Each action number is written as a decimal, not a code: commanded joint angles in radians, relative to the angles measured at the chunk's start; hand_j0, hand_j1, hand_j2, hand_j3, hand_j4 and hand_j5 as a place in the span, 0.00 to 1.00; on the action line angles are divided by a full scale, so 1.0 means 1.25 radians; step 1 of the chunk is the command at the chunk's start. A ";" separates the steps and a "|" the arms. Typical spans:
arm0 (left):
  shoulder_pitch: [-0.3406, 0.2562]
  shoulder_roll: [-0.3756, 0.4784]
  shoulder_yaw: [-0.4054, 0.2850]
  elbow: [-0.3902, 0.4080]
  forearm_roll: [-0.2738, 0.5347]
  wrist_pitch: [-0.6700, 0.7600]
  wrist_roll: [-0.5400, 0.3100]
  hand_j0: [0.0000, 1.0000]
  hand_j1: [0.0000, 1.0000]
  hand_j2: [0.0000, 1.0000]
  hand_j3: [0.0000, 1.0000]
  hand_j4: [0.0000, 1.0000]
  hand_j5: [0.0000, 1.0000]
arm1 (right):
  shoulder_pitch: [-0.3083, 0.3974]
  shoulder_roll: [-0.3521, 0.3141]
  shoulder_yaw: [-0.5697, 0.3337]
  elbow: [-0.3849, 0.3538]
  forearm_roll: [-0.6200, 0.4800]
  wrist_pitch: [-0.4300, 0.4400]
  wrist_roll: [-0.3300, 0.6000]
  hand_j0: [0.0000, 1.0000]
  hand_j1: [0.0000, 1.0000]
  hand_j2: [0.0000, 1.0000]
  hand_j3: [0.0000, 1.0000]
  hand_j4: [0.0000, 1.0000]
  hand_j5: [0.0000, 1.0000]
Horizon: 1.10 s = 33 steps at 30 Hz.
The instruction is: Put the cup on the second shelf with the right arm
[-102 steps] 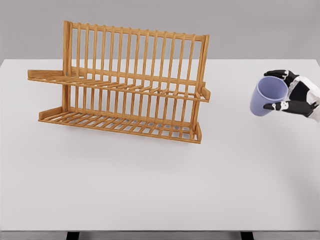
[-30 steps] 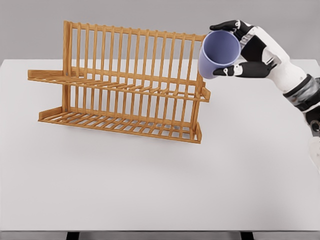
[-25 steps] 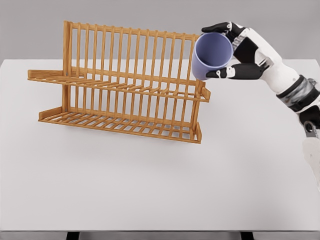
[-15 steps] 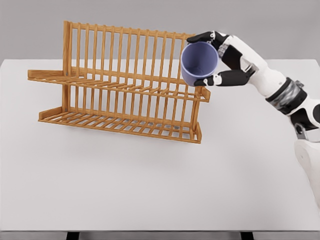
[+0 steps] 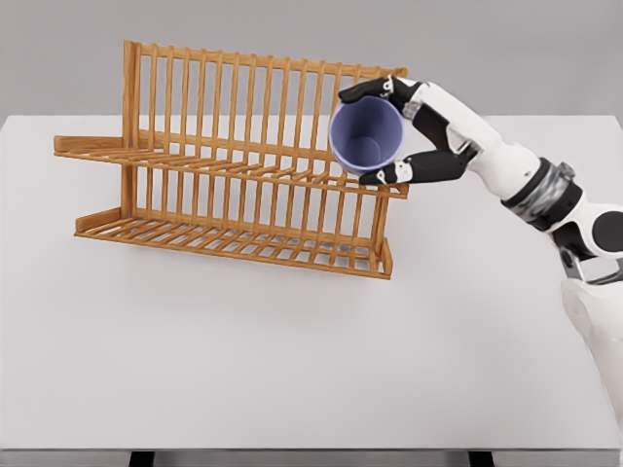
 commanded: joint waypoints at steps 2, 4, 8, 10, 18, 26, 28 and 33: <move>0.000 0.000 0.000 0.000 0.000 -0.001 0.000 1.00 1.00 1.00 1.00 1.00 1.00 | 0.000 -0.001 0.004 -0.003 0.008 -0.004 0.000 0.68 0.68 0.68 0.68 0.68 0.68; 0.000 0.000 0.000 0.000 0.000 0.000 0.000 1.00 1.00 1.00 1.00 1.00 1.00 | 0.001 -0.001 0.003 -0.003 0.008 -0.011 0.000 0.69 0.69 0.69 0.69 0.69 0.69; -0.001 0.000 0.000 0.000 0.000 0.000 0.000 1.00 1.00 1.00 1.00 1.00 1.00 | 0.009 -0.009 0.003 -0.003 0.006 -0.020 0.000 0.93 0.93 0.93 0.93 0.93 0.93; 0.000 0.000 0.001 0.000 0.000 0.000 0.000 1.00 1.00 1.00 1.00 1.00 1.00 | 0.010 -0.010 0.003 -0.003 0.002 -0.020 0.000 0.99 0.99 0.99 0.99 0.99 0.99; 0.000 0.000 0.001 0.000 0.000 0.000 0.000 1.00 1.00 1.00 1.00 1.00 1.00 | 0.011 -0.015 -0.003 -0.032 -0.007 -0.015 0.000 0.99 0.99 0.99 0.99 0.99 0.99; 0.000 0.000 0.000 0.000 0.000 0.000 0.000 1.00 1.00 1.00 1.00 1.00 1.00 | 0.012 -0.047 -0.006 -0.050 -0.049 -0.015 0.000 0.99 0.99 0.99 0.99 0.99 0.99; 0.000 0.000 0.000 0.000 0.000 0.000 0.000 1.00 1.00 1.00 1.00 1.00 1.00 | 0.022 -0.099 -0.009 -0.052 -0.123 -0.020 0.000 0.99 0.99 0.99 0.99 0.99 0.99; 0.000 0.000 0.000 0.000 0.000 -0.001 0.000 1.00 1.00 1.00 1.00 1.00 1.00 | 0.055 -0.151 -0.039 -0.052 -0.186 -0.020 0.000 1.00 1.00 1.00 1.00 1.00 1.00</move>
